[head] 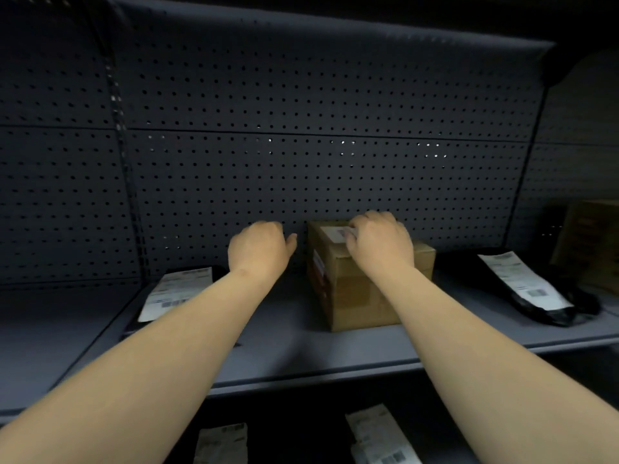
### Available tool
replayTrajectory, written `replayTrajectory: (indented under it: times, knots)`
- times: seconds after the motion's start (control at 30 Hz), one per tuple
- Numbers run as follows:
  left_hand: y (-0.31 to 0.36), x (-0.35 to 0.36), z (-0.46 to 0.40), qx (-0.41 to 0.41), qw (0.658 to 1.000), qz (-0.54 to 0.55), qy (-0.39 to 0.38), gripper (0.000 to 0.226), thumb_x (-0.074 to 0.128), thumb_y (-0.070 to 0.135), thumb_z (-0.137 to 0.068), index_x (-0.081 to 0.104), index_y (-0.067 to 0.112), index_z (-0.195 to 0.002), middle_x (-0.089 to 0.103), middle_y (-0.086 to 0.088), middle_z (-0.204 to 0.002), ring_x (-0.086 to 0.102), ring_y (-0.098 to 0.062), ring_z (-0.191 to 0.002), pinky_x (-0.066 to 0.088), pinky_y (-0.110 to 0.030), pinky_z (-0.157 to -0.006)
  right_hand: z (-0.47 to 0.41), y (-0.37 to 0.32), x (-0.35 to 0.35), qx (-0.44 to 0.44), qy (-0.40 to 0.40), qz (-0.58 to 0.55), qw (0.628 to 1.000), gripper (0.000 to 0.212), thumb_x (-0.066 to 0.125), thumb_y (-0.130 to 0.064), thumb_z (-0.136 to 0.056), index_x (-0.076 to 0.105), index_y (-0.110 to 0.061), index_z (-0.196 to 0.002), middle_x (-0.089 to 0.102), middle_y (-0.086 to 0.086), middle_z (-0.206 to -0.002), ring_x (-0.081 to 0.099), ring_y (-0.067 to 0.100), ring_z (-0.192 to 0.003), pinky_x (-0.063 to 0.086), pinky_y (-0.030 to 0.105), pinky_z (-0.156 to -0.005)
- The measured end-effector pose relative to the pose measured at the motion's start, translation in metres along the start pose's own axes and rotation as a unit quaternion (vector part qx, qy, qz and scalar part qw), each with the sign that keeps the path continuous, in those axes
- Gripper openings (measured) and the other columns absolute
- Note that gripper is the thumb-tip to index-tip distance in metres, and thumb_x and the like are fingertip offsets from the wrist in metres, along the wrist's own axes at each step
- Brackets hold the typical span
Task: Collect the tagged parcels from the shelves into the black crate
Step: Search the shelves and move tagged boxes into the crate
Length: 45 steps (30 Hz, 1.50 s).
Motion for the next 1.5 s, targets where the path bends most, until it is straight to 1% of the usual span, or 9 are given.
replayTrajectory:
  times: [0.2,0.37,0.6,0.73,0.93,1.1,1.23,1.37,1.5]
  knots:
    - [0.039,0.015,-0.007,-0.078,0.994,0.077,-0.028,0.04,0.044,0.043,-0.096,0.063,0.008,-0.097,0.066,-0.01,-0.085,0.062,-0.026,-0.073,0.053,-0.034,-0.06,-0.005,0.074,0.001,0.056,-0.02,-0.048,0.997,0.032,0.043,-0.028,-0.095,0.062,-0.013,-0.115,0.061,0.009,-0.115,0.05,0.029,-0.108,0.042,0.035,-0.08]
    - [0.052,0.038,-0.011,-0.143,0.973,0.167,-0.067,0.035,0.047,0.039,-0.095,0.054,0.015,-0.07,0.056,-0.003,-0.068,0.053,-0.018,-0.06,0.049,-0.032,-0.058,-0.004,0.113,0.015,0.118,-0.062,-0.128,0.983,0.037,0.048,-0.034,-0.095,0.057,-0.014,-0.125,0.058,0.01,-0.121,0.055,0.028,-0.105,0.046,0.032,-0.073]
    - [0.051,0.063,-0.001,-0.296,0.88,0.363,-0.083,0.038,0.053,0.036,-0.093,0.066,0.0,-0.095,0.065,-0.016,-0.09,0.061,-0.03,-0.083,0.05,-0.034,-0.071,0.001,0.145,0.04,0.226,-0.166,-0.248,0.927,0.047,0.048,-0.039,-0.095,0.052,-0.004,-0.126,0.062,0.014,-0.114,0.054,0.022,-0.081,0.045,0.027,-0.063]
    - [0.051,0.066,0.007,-0.331,0.845,0.416,-0.065,0.027,0.057,0.034,-0.091,0.058,0.011,-0.077,0.057,-0.006,-0.077,0.051,-0.018,-0.067,0.048,-0.031,-0.068,0.011,0.153,0.052,0.278,-0.186,-0.335,0.881,0.048,0.052,-0.042,-0.093,0.057,-0.001,-0.118,0.064,0.015,-0.109,0.056,0.024,-0.081,0.053,0.033,-0.075]
    - [0.051,0.061,0.017,-0.344,0.829,0.439,-0.039,0.027,0.061,0.032,-0.09,0.056,0.014,-0.07,0.063,-0.011,-0.086,0.057,-0.022,-0.073,0.051,-0.035,-0.074,0.022,0.153,0.059,0.321,-0.177,-0.442,0.819,0.052,0.059,-0.042,-0.09,0.058,0.0,-0.121,0.065,0.016,-0.109,0.062,0.029,-0.096,0.055,0.041,-0.087]
    - [0.056,0.054,0.029,-0.336,0.82,0.463,-0.006,0.035,0.06,0.031,-0.091,0.064,0.01,-0.117,0.066,-0.008,-0.095,0.063,-0.024,-0.085,0.055,-0.035,-0.078,0.034,0.154,0.056,0.343,-0.131,-0.517,0.773,0.038,0.062,-0.034,-0.088,0.066,-0.003,-0.11,0.07,0.011,-0.097,0.065,0.027,-0.091,0.056,0.039,-0.084]
    - [0.061,0.042,0.042,-0.316,0.827,0.463,0.027,0.031,0.06,0.029,-0.091,0.065,0.011,-0.116,0.066,-0.003,-0.096,0.061,-0.021,-0.089,0.054,-0.035,-0.08,0.046,0.153,0.048,0.356,-0.092,-0.562,0.741,0.009,0.064,-0.025,-0.087,0.069,-0.017,-0.087,0.066,-0.002,-0.073,0.066,0.02,-0.075,0.055,0.031,-0.071]
    - [0.066,0.034,0.056,-0.308,0.826,0.471,0.038,0.027,0.059,0.028,-0.092,0.067,0.014,-0.114,0.066,0.001,-0.095,0.062,-0.017,-0.087,0.054,-0.033,-0.078,0.062,0.149,0.038,0.365,-0.062,-0.589,0.718,0.024,0.063,-0.022,-0.087,0.061,-0.026,-0.063,0.069,-0.004,-0.071,0.067,0.016,-0.072,0.058,0.033,-0.069]
    - [0.07,0.024,0.069,-0.295,0.829,0.472,0.046,0.025,0.059,0.026,-0.091,0.067,0.014,-0.112,0.067,0.005,-0.092,0.059,-0.008,-0.079,0.05,-0.027,-0.069,0.079,0.146,0.024,0.355,-0.045,-0.588,0.725,0.023,0.057,-0.025,-0.091,0.063,-0.03,-0.069,0.071,-0.007,-0.076,0.068,0.011,-0.072,0.056,0.028,-0.062]
Point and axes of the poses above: each hand's wrist, its own z-axis away from the middle knuckle, its own x-axis out of the palm, y = z × x, the point moved 8 cm from there along -z, towards the middle knuckle
